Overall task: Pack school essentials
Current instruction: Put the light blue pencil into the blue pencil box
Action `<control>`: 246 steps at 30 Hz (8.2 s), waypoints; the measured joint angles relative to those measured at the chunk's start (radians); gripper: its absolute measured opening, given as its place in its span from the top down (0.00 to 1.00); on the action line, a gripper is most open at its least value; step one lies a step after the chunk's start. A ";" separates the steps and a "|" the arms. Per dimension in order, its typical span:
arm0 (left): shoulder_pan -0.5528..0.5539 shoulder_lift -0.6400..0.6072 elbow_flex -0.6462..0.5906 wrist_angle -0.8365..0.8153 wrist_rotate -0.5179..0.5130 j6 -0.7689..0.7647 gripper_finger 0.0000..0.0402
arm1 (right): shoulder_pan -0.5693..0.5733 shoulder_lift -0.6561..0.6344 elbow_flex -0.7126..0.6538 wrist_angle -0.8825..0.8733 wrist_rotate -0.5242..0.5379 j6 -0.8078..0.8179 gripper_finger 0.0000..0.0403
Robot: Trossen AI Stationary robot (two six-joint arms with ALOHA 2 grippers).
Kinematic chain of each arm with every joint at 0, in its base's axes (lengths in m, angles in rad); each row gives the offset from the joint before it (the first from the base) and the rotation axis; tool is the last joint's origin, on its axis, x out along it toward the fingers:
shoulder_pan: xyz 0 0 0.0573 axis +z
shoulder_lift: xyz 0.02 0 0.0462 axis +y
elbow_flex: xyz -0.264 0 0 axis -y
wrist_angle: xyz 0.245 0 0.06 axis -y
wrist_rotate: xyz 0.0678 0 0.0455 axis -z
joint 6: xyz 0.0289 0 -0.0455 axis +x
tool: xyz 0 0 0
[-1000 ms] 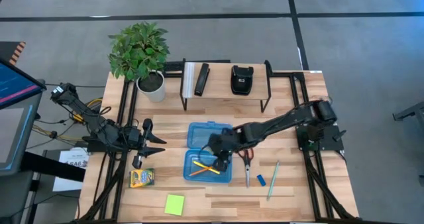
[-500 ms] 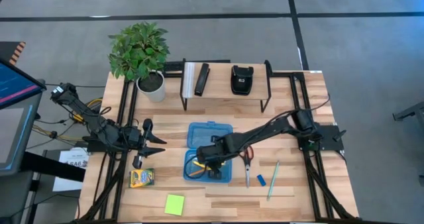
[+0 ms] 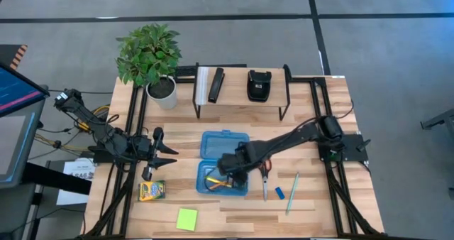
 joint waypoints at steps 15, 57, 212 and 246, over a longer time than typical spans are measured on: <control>0.000 0.000 0.000 0.006 0.000 0.016 0.73 | 0.220 -0.266 -0.309 -0.103 0.065 0.496 0.53; 0.000 0.000 0.000 0.013 -0.027 0.026 0.73 | 0.490 -0.503 -0.948 0.328 -0.028 1.487 0.84; 0.026 0.084 0.000 0.035 -0.037 0.000 0.73 | 0.117 -0.356 -0.342 0.213 0.229 0.207 0.96; 0.056 0.083 0.000 0.019 -0.034 0.261 0.73 | -0.194 -0.331 -0.342 0.857 0.144 -0.266 0.95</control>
